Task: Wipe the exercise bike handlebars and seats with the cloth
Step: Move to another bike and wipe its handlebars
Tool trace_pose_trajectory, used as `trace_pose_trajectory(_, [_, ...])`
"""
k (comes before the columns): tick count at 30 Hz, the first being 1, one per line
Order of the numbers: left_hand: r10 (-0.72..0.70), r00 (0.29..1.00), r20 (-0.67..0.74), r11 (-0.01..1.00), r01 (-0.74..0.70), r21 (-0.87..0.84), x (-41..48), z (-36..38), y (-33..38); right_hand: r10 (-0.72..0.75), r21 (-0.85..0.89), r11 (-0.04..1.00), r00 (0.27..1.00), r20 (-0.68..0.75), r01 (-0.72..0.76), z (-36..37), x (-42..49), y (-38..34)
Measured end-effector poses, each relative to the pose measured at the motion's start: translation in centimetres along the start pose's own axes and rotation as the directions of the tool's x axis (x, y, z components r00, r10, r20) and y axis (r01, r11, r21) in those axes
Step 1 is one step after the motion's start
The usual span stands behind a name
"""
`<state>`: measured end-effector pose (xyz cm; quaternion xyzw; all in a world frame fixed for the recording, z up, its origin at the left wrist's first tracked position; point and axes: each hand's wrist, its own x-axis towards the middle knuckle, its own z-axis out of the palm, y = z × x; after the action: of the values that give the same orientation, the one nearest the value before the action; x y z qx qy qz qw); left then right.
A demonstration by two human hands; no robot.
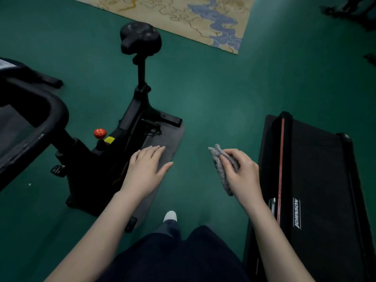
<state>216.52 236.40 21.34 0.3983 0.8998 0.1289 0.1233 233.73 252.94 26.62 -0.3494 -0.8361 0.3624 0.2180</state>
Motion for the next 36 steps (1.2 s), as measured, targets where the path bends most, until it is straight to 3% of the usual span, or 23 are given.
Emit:
trace_pose_trajectory(7, [-0.203, 0.979, -0.018, 0.979, 0.203, 0.004, 2.5, -0.6, -2.1, -0.126, 0.049, 0.991, 0.985, 0.119, 0.121, 2.5, 8.2, -0.8])
trace_pose_trajectory(13, [-0.444, 0.893, -0.081, 0.896, 0.443, -0.030, 4.8, -0.7, -1.8, -0.288, 0.144, 0.956, 0.913, 0.290, 0.256, 4.7, 16.1, -0.9])
trace_pose_trajectory(24, [-0.779, 0.597, -0.193, 0.627, 0.750, -0.209, 9.1, -0.4, 4.9, -0.544, 0.333, 0.839, 0.683, 0.488, 0.430, 5.7, 29.4, -0.6])
trace_pose_trajectory(32, [-0.929, 0.329, -0.170, 0.366, 0.880, -0.301, 5.3, -0.3, 6.8, -0.666, 0.502, 0.745, 0.449, 0.595, 0.440, 9.5, 29.9, -4.3])
trace_pose_trajectory(36, [-0.964, 0.216, -0.153, 0.258, 0.896, -0.362, 3.5, -0.5, 6.9, -0.698, 0.579, 0.716, 0.375, 0.610, 0.389, 11.4, 29.0, -7.1])
